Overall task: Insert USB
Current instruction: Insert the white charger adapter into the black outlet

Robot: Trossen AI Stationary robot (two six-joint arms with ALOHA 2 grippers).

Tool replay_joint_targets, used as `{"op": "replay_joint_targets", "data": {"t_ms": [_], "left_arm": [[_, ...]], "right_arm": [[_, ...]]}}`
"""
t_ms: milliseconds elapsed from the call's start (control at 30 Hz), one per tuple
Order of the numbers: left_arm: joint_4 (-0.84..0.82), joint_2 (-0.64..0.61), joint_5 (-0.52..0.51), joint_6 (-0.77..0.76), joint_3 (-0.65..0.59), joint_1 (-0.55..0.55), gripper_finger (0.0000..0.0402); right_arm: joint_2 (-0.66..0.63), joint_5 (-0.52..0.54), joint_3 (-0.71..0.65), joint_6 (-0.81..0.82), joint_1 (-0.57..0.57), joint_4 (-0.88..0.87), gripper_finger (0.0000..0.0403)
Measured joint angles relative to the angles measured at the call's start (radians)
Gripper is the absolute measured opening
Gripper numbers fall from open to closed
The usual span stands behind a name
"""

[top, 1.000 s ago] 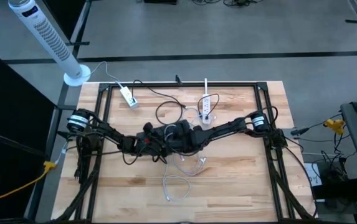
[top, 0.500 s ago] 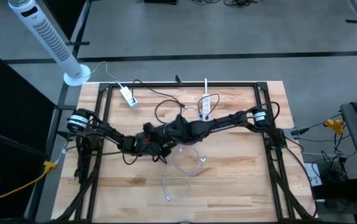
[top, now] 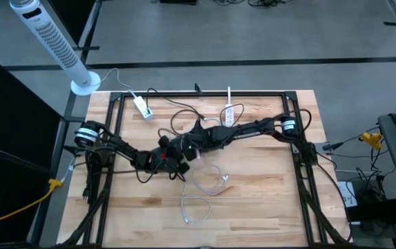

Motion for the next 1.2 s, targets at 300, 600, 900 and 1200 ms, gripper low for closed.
{"op": "replay_joint_targets", "data": {"t_ms": [300,600,900,1200], "left_arm": [[-0.007,0.013,-0.008,0.026,0.001,-0.004,0.0023],[0.005,0.015,0.010,0.054,0.001,-0.004,0.0023],[0.011,0.015,0.044,0.065,0.001,-0.004,0.0023],[0.037,0.015,0.089,0.066,0.001,-0.004,0.0004]], "right_arm": [[0.000,-0.141,0.011,-0.074,-0.062,0.014,0.0141],[0.002,-0.255,0.018,-0.170,-0.108,0.009,0.0142],[0.002,-0.289,0.018,-0.204,-0.120,0.007,0.0143],[0.010,-0.233,0.019,-0.246,-0.092,-0.009,0.0143]]}}
